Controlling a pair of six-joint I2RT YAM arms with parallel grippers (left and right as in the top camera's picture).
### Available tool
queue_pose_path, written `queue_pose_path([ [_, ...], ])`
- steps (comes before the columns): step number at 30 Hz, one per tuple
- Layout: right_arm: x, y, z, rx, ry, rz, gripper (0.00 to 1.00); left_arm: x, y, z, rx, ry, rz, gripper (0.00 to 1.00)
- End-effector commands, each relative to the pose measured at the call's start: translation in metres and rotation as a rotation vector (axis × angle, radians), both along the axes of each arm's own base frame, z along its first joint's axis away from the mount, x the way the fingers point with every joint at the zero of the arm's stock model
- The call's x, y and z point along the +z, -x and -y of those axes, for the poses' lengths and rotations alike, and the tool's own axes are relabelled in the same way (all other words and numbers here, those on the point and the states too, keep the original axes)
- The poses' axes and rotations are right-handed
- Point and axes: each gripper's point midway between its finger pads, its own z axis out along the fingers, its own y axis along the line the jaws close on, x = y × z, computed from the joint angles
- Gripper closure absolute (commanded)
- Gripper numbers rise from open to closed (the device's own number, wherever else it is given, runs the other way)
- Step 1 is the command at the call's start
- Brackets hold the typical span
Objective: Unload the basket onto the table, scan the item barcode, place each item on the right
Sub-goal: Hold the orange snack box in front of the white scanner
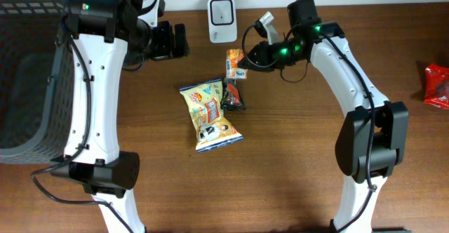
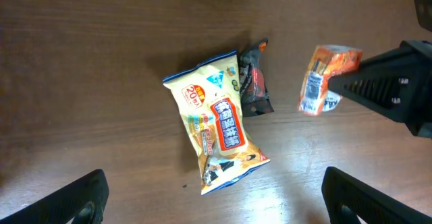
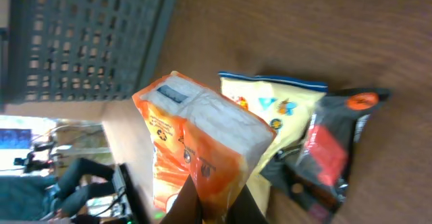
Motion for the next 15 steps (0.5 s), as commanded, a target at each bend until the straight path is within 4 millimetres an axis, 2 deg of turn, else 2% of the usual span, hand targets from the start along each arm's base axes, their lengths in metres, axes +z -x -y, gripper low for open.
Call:
queue_pose_path([
  [1,0.012,-0.005,0.008,-0.045,0.053,0.035,0.96,0.008,0.004,-0.002,-0.012,-0.005,0.023,0.01],
  [2,-0.002,-0.012,0.018,-0.125,0.152,0.003,0.96,0.008,0.004,-0.002,-0.012,-0.005,0.023,0.01],
  [4,-0.018,-0.019,0.026,-0.178,0.294,0.033,0.96,0.008,0.004,-0.002,-0.012,-0.005,0.023,0.01],
  [6,-0.039,-0.032,0.049,-0.277,0.573,0.113,0.96,0.008,0.004,-0.002,-0.012,-0.005,0.023,0.01],
  [8,-0.043,-0.046,0.073,-0.375,0.807,0.209,0.96,0.008,0.004,-0.002,-0.012,-0.005,0.023,0.01],
  [10,-0.027,-0.066,0.094,-0.512,1.013,0.356,0.96,0.008,0.004,-0.002,-0.012,-0.005,0.023,0.01],
  [11,-0.008,-0.082,0.1,-0.618,1.086,0.466,0.96,0.008,0.004,-0.002,-0.012,-0.005,0.023,0.01],
  [13,0.019,-0.103,0.093,-0.693,1.082,0.612,0.96,0.008,0.004,-0.002,-0.012,-0.005,0.023,0.01],
  [15,0.052,-0.128,0.077,-0.737,0.999,0.772,0.96,0.008,0.004,-0.002,-0.012,-0.005,0.023,0.01],
])
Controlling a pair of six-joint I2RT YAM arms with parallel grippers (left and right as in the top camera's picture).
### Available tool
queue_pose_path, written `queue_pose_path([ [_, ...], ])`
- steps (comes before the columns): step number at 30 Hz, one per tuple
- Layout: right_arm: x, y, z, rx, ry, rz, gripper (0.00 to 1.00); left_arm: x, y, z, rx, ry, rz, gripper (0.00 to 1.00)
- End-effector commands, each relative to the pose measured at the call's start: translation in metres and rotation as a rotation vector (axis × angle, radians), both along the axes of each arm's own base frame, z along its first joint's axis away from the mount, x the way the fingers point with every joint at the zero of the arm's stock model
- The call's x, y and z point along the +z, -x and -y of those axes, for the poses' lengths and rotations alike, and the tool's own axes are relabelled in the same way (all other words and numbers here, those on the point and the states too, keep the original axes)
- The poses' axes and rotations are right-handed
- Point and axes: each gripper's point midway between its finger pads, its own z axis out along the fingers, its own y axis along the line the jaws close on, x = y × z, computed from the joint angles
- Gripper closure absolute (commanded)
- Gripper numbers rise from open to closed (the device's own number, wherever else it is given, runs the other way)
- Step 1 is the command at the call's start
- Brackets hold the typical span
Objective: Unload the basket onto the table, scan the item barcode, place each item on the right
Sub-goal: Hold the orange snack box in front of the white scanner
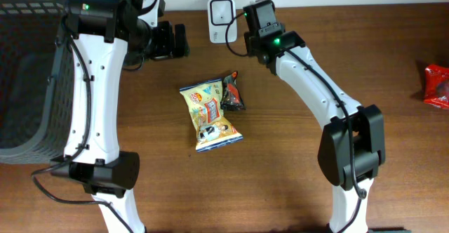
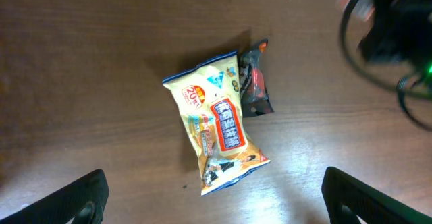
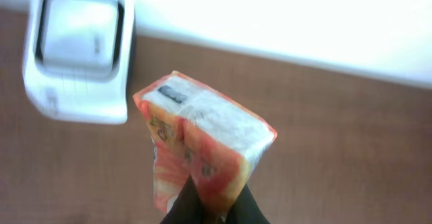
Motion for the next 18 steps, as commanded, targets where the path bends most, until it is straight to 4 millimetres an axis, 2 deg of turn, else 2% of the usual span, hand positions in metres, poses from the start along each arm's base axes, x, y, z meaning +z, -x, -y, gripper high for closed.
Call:
queue_pose_path([
  [1,0.062,-0.023,0.003,0.005,0.086,0.219,0.96,0.008,0.004,-0.001,-0.012,-0.004,0.023,0.01],
  [3,0.075,-0.039,-0.023,0.202,0.154,0.296,0.96,0.008,0.004,-0.001,-0.012,-0.004,0.023,0.01],
  [5,0.072,-0.048,-0.051,0.404,0.24,0.345,0.96,0.008,0.004,-0.001,-0.012,-0.004,0.023,0.01],
  [8,0.065,-0.066,-0.057,0.458,0.356,0.421,0.96,0.008,0.004,-0.001,-0.012,-0.004,0.023,0.01],
  [10,0.054,-0.072,-0.064,0.49,0.35,0.442,0.96,0.008,0.004,-0.001,-0.012,-0.004,0.023,0.01],
  [13,0.027,-0.07,-0.092,0.637,0.283,0.43,0.96,0.008,0.004,-0.001,-0.012,-0.004,0.023,0.01],
  [16,0.013,-0.064,-0.104,0.714,0.246,0.403,0.96,0.008,0.004,-0.001,-0.012,-0.004,0.023,0.01],
  [18,0.008,-0.062,-0.104,0.722,0.245,0.381,0.96,0.008,0.004,-0.001,-0.012,-0.004,0.023,0.01],
])
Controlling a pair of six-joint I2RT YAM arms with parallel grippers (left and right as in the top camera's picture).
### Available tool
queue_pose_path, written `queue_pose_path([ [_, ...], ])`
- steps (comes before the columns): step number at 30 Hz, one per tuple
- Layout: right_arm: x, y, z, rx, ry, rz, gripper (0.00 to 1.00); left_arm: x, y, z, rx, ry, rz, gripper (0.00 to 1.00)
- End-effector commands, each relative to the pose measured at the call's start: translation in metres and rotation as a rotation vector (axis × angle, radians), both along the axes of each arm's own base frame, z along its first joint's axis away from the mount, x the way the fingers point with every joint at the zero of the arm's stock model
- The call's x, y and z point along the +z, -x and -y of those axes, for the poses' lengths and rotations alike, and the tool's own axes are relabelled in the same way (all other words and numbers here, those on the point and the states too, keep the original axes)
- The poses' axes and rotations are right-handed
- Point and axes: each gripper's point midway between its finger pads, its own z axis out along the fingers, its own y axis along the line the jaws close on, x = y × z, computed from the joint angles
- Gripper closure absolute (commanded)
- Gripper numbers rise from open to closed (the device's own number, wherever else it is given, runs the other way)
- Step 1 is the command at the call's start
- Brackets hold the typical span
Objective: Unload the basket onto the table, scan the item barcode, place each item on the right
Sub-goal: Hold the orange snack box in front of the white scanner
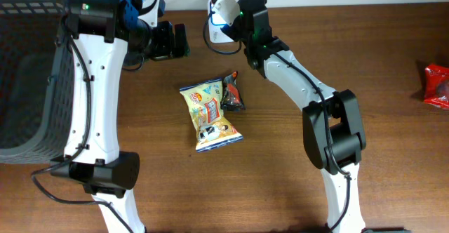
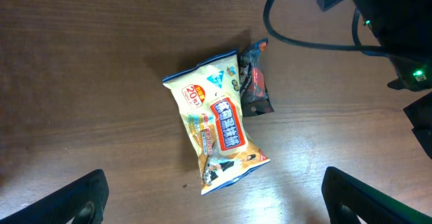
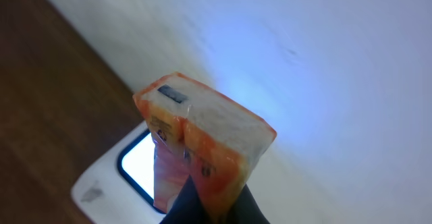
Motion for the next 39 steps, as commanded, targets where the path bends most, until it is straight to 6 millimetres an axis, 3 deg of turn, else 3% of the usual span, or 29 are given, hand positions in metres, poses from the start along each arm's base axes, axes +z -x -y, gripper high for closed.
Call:
queue_pose_path([
  [1,-0.007,0.003,-0.006,0.045,-0.005,-0.032,0.96,0.008,0.004,-0.001,-0.012,-0.005,0.024,0.01],
  [4,-0.019,0.008,-0.005,0.053,0.034,-0.075,0.96,0.008,0.004,-0.001,-0.012,-0.004,0.024,0.01],
  [15,-0.025,0.01,-0.004,0.052,0.043,-0.1,0.96,0.008,0.004,-0.001,-0.012,-0.004,0.024,0.01],
  [23,-0.042,0.017,0.003,0.031,0.08,-0.17,0.96,0.008,0.004,-0.001,-0.012,-0.005,0.024,0.01],
  [28,-0.033,0.004,0.027,-0.115,0.123,-0.113,0.96,0.008,0.004,-0.001,-0.012,-0.004,0.024,0.01],
  [39,-0.022,0.004,0.026,-0.136,0.059,-0.105,0.96,0.008,0.004,-0.001,-0.012,-0.004,0.024,0.01],
])
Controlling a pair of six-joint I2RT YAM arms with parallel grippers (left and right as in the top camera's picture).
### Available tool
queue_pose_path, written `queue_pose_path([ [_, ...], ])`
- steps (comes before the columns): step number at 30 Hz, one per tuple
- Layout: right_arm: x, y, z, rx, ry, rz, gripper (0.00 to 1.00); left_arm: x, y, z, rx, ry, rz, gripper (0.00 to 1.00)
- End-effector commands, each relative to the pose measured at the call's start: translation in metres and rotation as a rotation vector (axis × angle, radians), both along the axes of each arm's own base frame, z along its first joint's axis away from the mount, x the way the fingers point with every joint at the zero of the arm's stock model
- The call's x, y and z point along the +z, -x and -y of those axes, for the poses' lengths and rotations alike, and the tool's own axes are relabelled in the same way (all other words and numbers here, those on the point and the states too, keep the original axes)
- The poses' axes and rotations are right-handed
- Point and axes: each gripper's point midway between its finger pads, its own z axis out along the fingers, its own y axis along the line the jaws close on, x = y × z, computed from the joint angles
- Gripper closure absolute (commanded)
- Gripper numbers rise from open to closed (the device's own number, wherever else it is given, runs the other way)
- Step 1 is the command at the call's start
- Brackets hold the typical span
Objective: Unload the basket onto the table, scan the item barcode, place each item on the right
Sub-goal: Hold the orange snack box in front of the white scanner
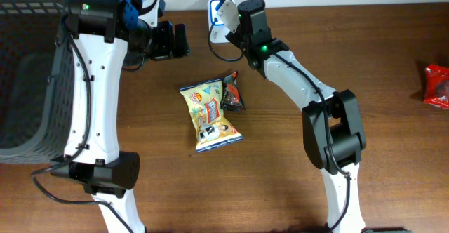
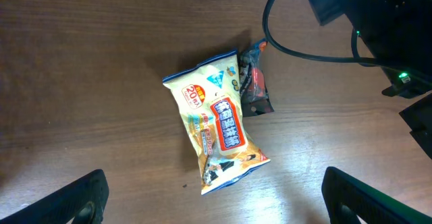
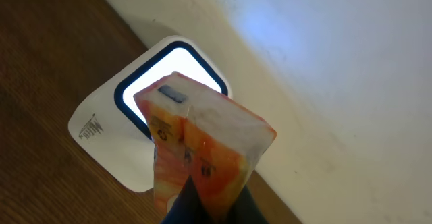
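Observation:
An orange packet [image 3: 196,143] with a white end is pinched in my right gripper [image 3: 209,204], which is shut on it. The packet is held up right in front of the white scanner [image 3: 108,136], whose square window [image 3: 145,82] glows. From overhead the packet's pale end [image 1: 226,10] covers part of the scanner [image 1: 215,11] at the table's back edge. My left gripper [image 2: 214,197] hangs open high above the table, its dark fingertips [image 2: 74,200] far apart with nothing between them.
A yellow snack bag [image 1: 209,115] and a small black packet [image 1: 232,95] lie mid-table. A grey mesh basket [image 1: 28,71] stands at the left. A red packet [image 1: 436,85] lies at the right edge. A white wall runs behind the scanner.
The right gripper with the orange packet has shifted a little, so the scanner's lit window now sits fully behind the packet instead of low in the view. The left arm has not moved.
The right gripper first held the orange packet above the table beside the black packet. Then it was turned toward the scanner at the back. Then it stood close against the scanner and wall, and now the packet faces the glowing window. The left gripper stayed open throughout.

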Motion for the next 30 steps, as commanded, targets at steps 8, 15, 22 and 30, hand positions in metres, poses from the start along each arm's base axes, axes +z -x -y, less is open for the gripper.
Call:
queue_pose_path([
  [8,0.033,-0.006,-0.003,-0.019,-0.086,0.072,0.96,0.008,0.004,-0.001,-0.012,-0.005,0.024,0.01],
  [15,0.029,0.006,-0.035,0.248,0.008,0.091,0.96,0.008,0.004,-0.002,-0.012,-0.005,0.023,0.01],
  [22,0.004,-0.001,-0.026,0.432,0.422,0.203,0.96,0.008,0.004,-0.001,-0.012,-0.005,0.024,0.01],
  [30,-0.021,-0.029,-0.007,0.407,0.391,0.278,0.96,0.008,0.004,-0.001,-0.012,-0.005,0.024,0.01],
])
